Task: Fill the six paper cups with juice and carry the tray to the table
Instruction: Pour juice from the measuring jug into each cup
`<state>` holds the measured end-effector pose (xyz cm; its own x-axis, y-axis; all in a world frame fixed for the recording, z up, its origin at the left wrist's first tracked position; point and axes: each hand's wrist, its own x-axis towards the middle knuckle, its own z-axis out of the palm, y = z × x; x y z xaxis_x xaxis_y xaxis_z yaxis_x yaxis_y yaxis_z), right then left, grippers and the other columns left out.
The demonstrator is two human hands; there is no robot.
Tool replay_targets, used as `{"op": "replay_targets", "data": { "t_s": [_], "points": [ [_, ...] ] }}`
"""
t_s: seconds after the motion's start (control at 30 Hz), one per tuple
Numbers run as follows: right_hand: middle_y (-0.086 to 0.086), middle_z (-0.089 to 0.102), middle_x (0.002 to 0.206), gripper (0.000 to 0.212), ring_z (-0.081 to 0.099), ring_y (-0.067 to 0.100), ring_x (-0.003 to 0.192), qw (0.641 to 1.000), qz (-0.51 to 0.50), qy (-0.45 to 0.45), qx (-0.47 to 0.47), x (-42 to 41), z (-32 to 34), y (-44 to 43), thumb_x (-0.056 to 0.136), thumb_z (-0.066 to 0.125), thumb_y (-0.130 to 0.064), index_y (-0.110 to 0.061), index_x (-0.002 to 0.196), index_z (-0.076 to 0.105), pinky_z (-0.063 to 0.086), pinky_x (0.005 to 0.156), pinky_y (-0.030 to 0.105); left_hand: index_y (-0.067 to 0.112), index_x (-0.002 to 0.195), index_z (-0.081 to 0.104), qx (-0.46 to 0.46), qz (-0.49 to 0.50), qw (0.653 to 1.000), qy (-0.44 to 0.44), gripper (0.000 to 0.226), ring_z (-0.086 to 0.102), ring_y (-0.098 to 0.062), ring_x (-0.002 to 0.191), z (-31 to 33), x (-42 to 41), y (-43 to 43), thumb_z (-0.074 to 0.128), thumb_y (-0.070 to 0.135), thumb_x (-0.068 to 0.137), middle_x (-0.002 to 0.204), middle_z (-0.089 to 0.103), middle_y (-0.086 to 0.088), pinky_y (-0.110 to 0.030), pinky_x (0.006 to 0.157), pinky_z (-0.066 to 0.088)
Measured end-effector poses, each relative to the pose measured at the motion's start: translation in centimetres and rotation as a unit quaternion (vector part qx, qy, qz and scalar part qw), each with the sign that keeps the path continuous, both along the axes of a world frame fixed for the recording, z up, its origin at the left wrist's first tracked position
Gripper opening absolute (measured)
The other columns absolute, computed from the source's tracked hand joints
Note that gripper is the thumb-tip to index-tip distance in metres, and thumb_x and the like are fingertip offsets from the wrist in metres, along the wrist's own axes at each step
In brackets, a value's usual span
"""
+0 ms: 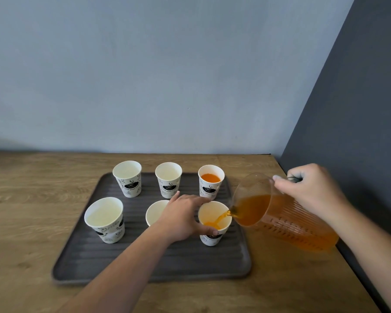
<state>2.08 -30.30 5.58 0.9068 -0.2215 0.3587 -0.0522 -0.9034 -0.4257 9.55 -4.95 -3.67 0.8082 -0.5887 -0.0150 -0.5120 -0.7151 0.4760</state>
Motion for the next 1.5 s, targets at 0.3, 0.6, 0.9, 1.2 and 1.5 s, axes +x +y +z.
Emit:
{"op": "replay_targets", "data": {
  "t_s": [0.3, 0.6, 0.9, 1.2, 1.5],
  "points": [
    [-0.004, 0.028, 0.040, 0.056, 0.034, 0.015, 0.042, 1.000, 0.006, 0.000, -0.021, -0.2, 0.6, 0.4, 0.078, 0.068, -0.035, -0.017, 0.042, 0.030, 0.032, 0.049, 0.028, 0.037, 0.137, 0.044, -0.007, 0.010, 1.000, 0.006, 0.085, 0.042, -0.012, 0.131, 0.0, 0.0, 0.1, 0.075, 0.062, 0.061, 0.139, 0.052, 0.009, -0.040, 0.117, 0.020],
    [-0.002, 0.031, 0.040, 0.054, 0.035, 0.015, 0.043, 1.000, 0.010, 0.003, -0.018, -0.4, 1.2, 0.8, 0.080, 0.068, -0.033, -0.016, 0.042, 0.033, 0.032, 0.050, 0.026, 0.040, 0.137, 0.043, -0.001, 0.019, 1.000, -0.001, 0.087, 0.037, -0.010, 0.135, -0.4, 0.1, 0.1, 0.074, 0.064, 0.060, 0.140, 0.050, 0.009, -0.040, 0.117, 0.018],
    [0.001, 0.035, 0.042, 0.052, 0.037, 0.015, 0.043, 1.000, 0.007, 0.009, -0.013, -0.4, 1.3, 1.0, 0.081, 0.068, -0.035, -0.014, 0.044, 0.037, 0.032, 0.048, 0.023, 0.042, 0.138, 0.041, 0.005, 0.020, 1.000, -0.003, 0.087, 0.030, -0.008, 0.140, -0.6, 0.2, 0.1, 0.073, 0.066, 0.060, 0.142, 0.048, 0.009, -0.040, 0.120, 0.008],
    [0.000, 0.032, 0.041, 0.053, 0.035, 0.014, 0.042, 1.000, 0.015, 0.004, -0.016, -0.3, 1.6, 1.1, 0.081, 0.068, -0.033, -0.014, 0.044, 0.036, 0.030, 0.048, 0.023, 0.042, 0.137, 0.042, 0.011, 0.024, 1.000, -0.007, 0.088, 0.028, -0.008, 0.140, -0.7, 0.3, 0.0, 0.073, 0.067, 0.059, 0.143, 0.047, 0.009, -0.039, 0.120, 0.007],
    [0.000, 0.032, 0.041, 0.053, 0.035, 0.014, 0.042, 1.000, 0.020, 0.004, -0.014, 0.0, 1.5, 1.3, 0.080, 0.068, -0.033, -0.014, 0.043, 0.035, 0.032, 0.048, 0.024, 0.042, 0.138, 0.040, 0.019, 0.026, 0.999, -0.001, 0.088, 0.026, -0.010, 0.142, -0.4, 0.2, 0.0, 0.073, 0.065, 0.061, 0.146, 0.044, 0.006, -0.039, 0.120, 0.006]
  ]
}}
